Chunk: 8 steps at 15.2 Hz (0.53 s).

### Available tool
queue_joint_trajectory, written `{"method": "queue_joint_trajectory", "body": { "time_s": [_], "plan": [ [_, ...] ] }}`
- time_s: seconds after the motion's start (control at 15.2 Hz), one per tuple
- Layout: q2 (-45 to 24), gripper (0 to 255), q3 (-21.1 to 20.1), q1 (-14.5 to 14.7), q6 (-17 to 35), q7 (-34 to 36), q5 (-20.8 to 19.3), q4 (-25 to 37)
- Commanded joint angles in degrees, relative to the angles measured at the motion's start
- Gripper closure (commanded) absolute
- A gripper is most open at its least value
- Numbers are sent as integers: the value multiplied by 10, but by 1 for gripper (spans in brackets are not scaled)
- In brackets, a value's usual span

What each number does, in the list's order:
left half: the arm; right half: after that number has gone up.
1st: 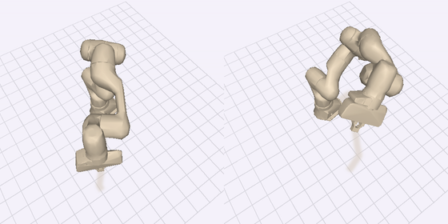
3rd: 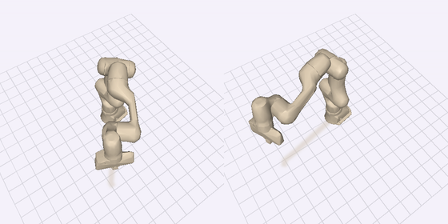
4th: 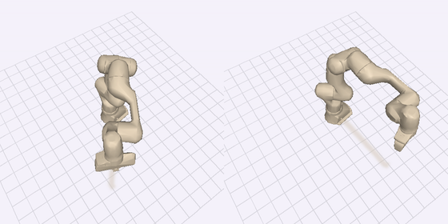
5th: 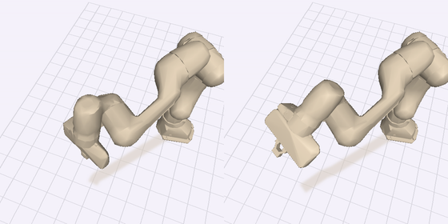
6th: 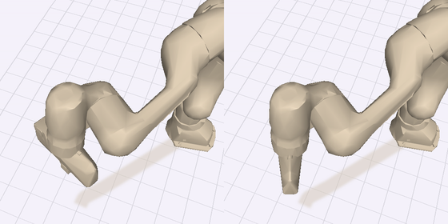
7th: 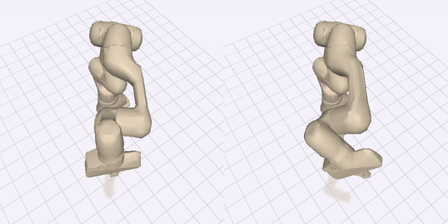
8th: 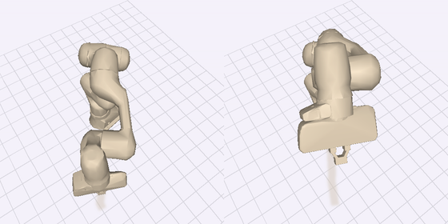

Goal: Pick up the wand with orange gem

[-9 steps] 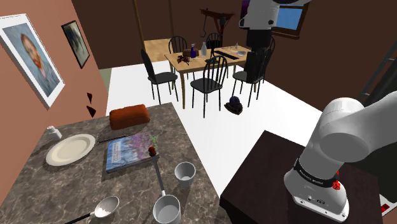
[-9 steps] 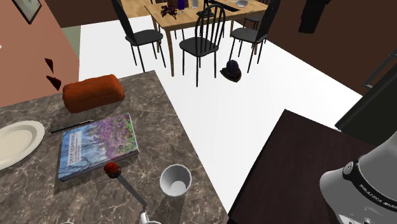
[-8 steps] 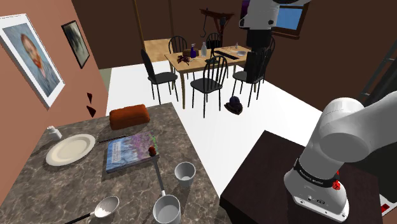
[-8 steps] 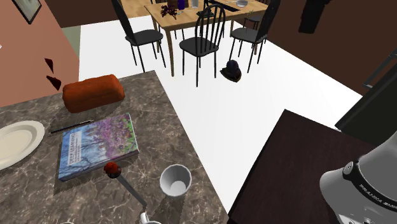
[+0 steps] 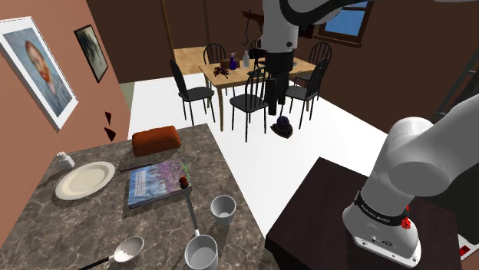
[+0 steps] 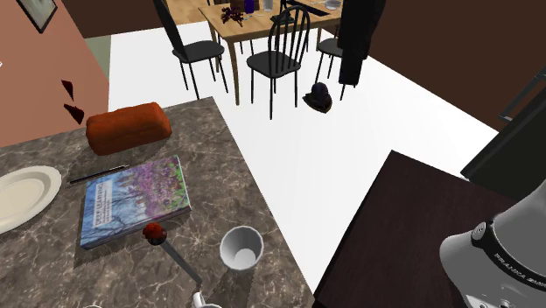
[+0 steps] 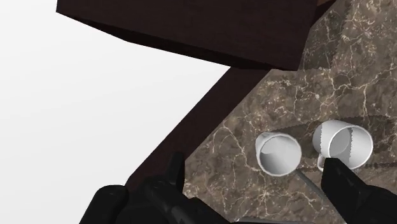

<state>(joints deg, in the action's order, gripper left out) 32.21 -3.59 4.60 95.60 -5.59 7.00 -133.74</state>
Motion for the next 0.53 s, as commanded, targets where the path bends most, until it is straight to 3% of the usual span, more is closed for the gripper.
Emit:
{"method": "queue_joint_trajectory", "body": {
  "time_s": [0.0,0.46],
  "plan": [
    [-34,0,-14,9,19,8,9,11],
    [-168,0,-62,38,71,38,25,80]
  ]
}}
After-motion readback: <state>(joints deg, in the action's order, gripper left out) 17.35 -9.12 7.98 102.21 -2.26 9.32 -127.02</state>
